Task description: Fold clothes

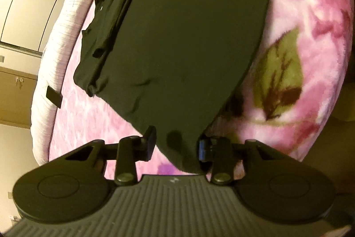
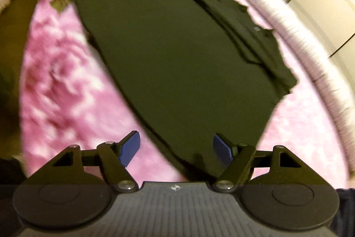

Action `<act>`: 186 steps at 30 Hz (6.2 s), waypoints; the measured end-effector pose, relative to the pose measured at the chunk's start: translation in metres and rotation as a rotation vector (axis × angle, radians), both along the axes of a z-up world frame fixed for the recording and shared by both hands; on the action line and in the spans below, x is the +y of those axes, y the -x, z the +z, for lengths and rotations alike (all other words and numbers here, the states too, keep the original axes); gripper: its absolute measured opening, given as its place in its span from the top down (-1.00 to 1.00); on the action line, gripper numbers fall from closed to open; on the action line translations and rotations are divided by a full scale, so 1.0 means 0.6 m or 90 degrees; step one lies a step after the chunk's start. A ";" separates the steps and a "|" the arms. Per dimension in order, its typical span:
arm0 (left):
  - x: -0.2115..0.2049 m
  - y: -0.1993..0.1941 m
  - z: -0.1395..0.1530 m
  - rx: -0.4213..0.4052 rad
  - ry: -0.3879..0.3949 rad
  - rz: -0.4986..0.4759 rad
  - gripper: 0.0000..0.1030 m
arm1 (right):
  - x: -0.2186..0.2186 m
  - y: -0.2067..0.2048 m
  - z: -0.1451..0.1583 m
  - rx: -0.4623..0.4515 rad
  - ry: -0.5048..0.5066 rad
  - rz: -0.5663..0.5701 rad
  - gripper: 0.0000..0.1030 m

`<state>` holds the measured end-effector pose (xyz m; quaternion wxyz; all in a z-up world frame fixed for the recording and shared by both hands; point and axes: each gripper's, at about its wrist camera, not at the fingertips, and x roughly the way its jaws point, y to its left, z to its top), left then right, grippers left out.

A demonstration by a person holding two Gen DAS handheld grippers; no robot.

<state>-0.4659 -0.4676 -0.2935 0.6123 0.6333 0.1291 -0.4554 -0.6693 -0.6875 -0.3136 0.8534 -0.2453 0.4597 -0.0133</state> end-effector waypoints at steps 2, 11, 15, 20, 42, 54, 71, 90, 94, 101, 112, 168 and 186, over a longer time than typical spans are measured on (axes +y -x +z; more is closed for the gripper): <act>-0.007 -0.012 -0.006 0.012 0.006 0.014 0.49 | 0.016 0.002 -0.009 -0.009 0.034 0.044 -0.40; -0.011 -0.015 -0.010 0.029 -0.001 0.027 0.69 | 0.029 0.009 -0.035 -0.031 0.167 0.136 -0.20; -0.013 -0.014 -0.009 0.030 -0.002 0.036 0.73 | -0.012 0.026 -0.047 -0.008 0.237 0.111 0.01; -0.013 -0.009 0.003 0.030 -0.004 0.042 0.89 | -0.036 0.037 -0.051 0.022 0.248 0.132 1.00; 0.121 0.215 0.193 0.116 -0.062 0.084 0.96 | 0.009 0.201 0.160 0.133 0.055 0.157 0.98; -0.085 -0.098 0.308 0.153 0.040 0.148 0.95 | -0.174 -0.056 0.297 0.047 0.123 0.140 0.98; -0.338 -0.525 0.124 0.386 -0.033 0.106 0.94 | -0.439 -0.462 0.128 0.237 0.038 -0.012 0.98; -0.391 -0.623 0.051 0.465 -0.050 0.210 0.89 | -0.552 -0.565 0.041 0.238 -0.123 -0.073 0.99; -0.391 -0.642 0.045 0.483 -0.030 0.247 0.87 | -0.573 -0.566 0.036 0.213 -0.175 -0.114 1.00; -0.387 -0.670 0.044 0.516 0.033 0.320 0.70 | -0.603 -0.551 0.033 0.165 -0.249 -0.194 0.79; -0.301 -0.696 0.052 0.589 0.184 0.491 0.38 | -0.648 -0.469 0.060 0.018 -0.400 -0.434 0.27; -0.095 -0.487 0.103 0.509 0.181 0.520 0.81 | -0.332 -0.300 0.051 0.055 -0.557 -0.475 0.30; -0.143 -0.420 0.130 0.447 0.053 0.147 0.09 | -0.241 -0.254 0.098 -0.035 -0.565 -0.713 -0.10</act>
